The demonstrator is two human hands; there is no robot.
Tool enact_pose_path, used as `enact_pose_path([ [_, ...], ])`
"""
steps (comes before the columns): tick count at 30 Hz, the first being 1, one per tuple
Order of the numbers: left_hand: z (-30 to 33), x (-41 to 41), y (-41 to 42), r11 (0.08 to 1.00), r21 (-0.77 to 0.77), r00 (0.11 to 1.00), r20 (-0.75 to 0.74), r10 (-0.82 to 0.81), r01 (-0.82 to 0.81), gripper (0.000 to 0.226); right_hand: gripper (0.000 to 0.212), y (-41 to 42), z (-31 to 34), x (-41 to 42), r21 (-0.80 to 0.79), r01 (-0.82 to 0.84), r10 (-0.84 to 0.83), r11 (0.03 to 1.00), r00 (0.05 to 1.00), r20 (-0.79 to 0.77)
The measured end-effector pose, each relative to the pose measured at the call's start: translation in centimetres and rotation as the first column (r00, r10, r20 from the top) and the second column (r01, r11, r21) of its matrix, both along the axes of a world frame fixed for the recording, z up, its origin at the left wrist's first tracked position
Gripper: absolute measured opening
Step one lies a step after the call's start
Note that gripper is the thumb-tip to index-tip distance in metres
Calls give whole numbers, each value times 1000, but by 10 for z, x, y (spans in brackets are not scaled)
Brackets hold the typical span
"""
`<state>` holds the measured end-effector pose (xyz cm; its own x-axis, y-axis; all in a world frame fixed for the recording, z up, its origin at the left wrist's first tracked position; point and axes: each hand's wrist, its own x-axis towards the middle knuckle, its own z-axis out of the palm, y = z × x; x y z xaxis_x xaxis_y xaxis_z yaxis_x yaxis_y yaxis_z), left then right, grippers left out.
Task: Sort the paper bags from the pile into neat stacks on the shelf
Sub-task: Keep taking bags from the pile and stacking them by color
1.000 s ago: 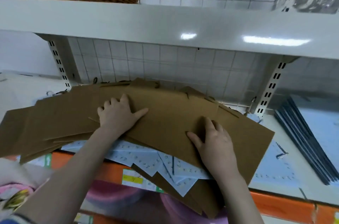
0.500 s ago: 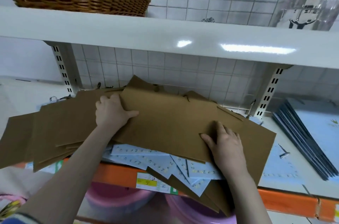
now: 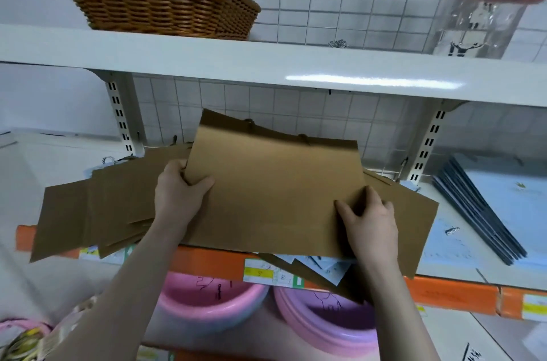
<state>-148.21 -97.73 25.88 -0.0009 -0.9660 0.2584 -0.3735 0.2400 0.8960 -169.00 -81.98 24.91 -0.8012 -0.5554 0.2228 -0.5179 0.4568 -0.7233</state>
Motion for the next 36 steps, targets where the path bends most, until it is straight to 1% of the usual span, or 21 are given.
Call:
enact_pose_path([
  [3, -2, 10, 15, 1000, 12, 999, 41, -21, 21, 40, 56, 21, 4, 16, -48, 96, -99, 994, 993, -62],
  [6, -2, 18, 36, 997, -20, 992, 104, -72, 74, 38, 56, 43, 7, 27, -80, 122, -130, 989, 985, -110],
  [8, -4, 22, 49, 991, -66, 980, 170, -100, 113, 42, 57, 59, 7, 35, -71, 136, -144, 988, 982, -124],
  [10, -7, 25, 65, 989, -81, 967, 232, -102, 124, 52, 58, 76, 3, 45, -26, 163, -165, 986, 978, -128],
  [14, -11, 23, 100, 988, -81, 937, 336, -97, 132, 74, 50, 111, -10, 62, 122, 201, -182, 972, 972, -146],
  [17, -16, 15, 118, 981, -82, 917, 376, -131, 174, 77, 51, 134, -13, 64, 196, 216, -187, 957, 970, -154],
  [22, -11, -9, 140, 967, -80, 904, 381, -193, 240, 79, 55, 169, -5, 54, 186, 296, -248, 937, 938, -241],
  [24, -6, -23, 151, 965, -75, 899, 388, -205, 252, 78, 54, 184, -2, 45, 169, 314, -270, 934, 932, -243],
  [28, -3, -60, 183, 951, -91, 892, 383, -241, 296, 77, 44, 222, -3, 17, 152, 345, -310, 926, 926, -216],
  [31, -3, -99, 220, 946, -77, 887, 378, -263, 314, 73, 41, 264, -10, -13, 120, 377, -348, 918, 914, -210],
  [36, -11, -182, 305, 917, -28, 869, 333, -367, 398, 68, 45, 360, -16, -81, 114, 462, -427, 880, 872, -238],
])
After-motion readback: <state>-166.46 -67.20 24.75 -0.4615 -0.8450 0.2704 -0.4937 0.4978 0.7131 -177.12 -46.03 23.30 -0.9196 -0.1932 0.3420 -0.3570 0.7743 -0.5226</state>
